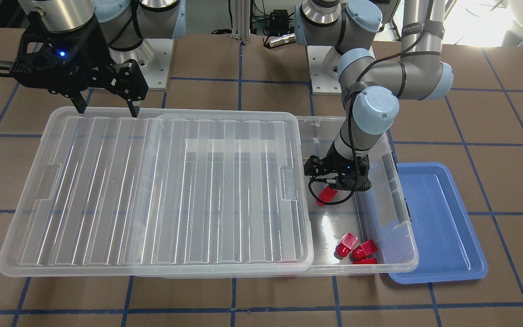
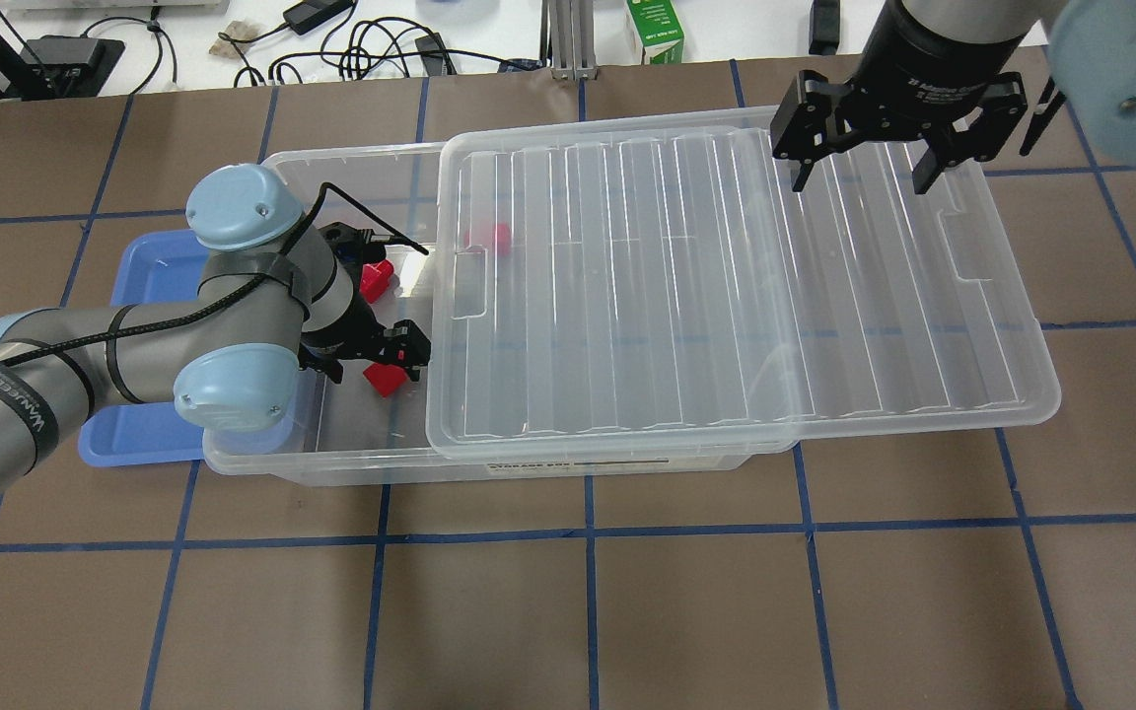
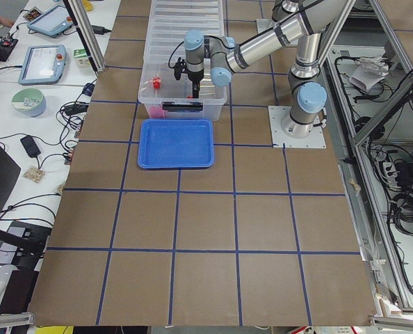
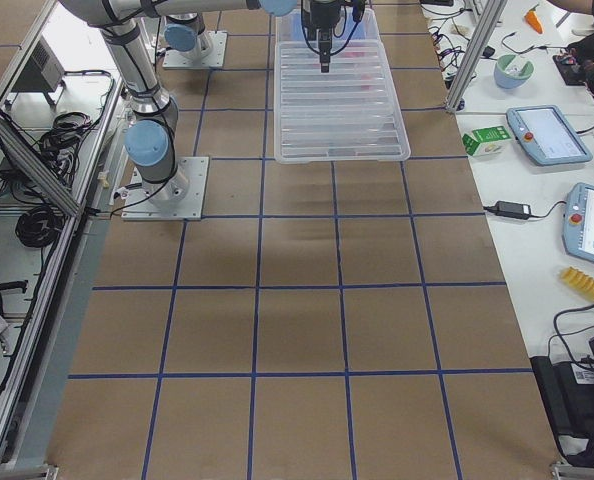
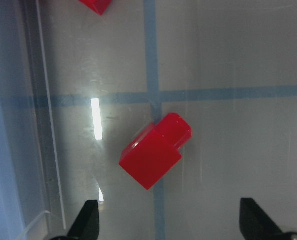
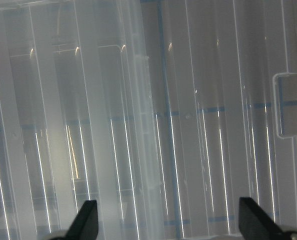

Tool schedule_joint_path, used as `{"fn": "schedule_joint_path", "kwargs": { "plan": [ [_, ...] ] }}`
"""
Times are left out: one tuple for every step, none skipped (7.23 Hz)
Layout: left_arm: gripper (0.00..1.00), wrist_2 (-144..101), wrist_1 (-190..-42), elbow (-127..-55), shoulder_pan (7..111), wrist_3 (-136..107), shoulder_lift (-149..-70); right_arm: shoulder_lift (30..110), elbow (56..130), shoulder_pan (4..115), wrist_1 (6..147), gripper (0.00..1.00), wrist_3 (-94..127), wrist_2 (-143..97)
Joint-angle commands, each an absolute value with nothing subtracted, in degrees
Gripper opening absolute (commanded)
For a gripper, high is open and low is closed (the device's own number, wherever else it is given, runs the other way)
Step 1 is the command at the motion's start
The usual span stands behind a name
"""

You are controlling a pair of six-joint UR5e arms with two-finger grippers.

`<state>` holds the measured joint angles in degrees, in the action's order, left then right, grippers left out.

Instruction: Place red block in blue tray from box

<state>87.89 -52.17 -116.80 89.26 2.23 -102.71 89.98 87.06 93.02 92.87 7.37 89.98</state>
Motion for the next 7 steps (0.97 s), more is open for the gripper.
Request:
{"fn": "schedule_joint_path", "kwargs": {
  "plan": [
    [1.00,87.9,-51.6,-116.9,89.2,1.9,-103.9,90.0,89.1,93.5,96.2,1.00,7.6,89.3],
    [1.00,87.9,-50.2,-116.8,89.2,2.0,-104.7,89.9,89.2,93.5,96.8,1.00,7.5,89.3],
    [1.00,87.9,-48.7,-116.7,89.1,2.4,-105.6,90.0,89.1,93.5,96.8,1.00,7.6,89.3],
    [1.00,87.9,-47.6,-116.6,89.1,2.6,-106.6,90.1,89.2,93.5,96.8,1.00,7.5,89.3],
    [1.00,88.4,-46.5,-116.0,88.9,3.5,-107.5,89.9,89.2,93.5,96.8,1.00,7.6,89.3],
    [1.00,88.6,-45.5,-116.2,88.9,4.3,-108.3,90.0,89.2,93.5,96.8,1.00,7.4,89.3],
    [1.00,88.7,-45.2,-116.3,88.6,4.8,-108.5,90.0,89.2,93.5,96.8,1.00,7.5,89.3]
  ]
}}
